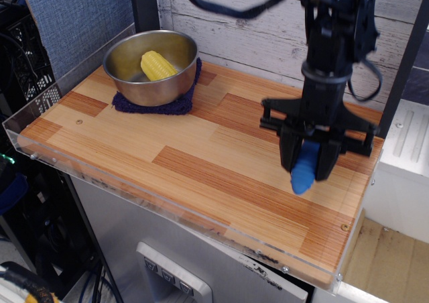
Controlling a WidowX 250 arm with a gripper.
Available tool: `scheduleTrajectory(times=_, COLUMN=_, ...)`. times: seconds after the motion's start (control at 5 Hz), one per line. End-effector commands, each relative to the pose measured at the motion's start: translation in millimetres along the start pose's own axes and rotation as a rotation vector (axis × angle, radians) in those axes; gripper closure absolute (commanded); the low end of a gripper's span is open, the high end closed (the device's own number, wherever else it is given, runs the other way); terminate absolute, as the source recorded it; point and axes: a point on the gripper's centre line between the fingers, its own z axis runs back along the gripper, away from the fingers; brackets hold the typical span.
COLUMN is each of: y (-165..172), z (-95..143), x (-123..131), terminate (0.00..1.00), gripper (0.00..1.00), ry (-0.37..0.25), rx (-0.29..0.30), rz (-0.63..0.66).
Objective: Move the spoon to the right table edge away from the towel.
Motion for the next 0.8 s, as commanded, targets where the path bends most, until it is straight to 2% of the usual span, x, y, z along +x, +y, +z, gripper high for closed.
scheduleTrajectory(times=0.0, y=2.9, z=-25.2, x=16.5, terminate=0.0, gripper=1.0, ry=-0.012, rx=0.034, rz=-0.097)
scheduleTrajectory(times=0.2, y=1.4, z=-36.3, x=18.5, terminate=0.0, gripper=1.0, ry=0.004, rx=0.04, rz=-0.109)
scheduleTrajectory(times=0.4, y=-0.5, z=-36.9, x=19.0, terminate=0.0, gripper=1.0, ry=0.016, rx=0.047, rz=-0.13)
scheduleTrajectory(times=0.6, y=-3.7, z=-27.1, x=16.3, terminate=0.0, gripper=0.0, ry=0.005, rx=0.026, rz=-0.158)
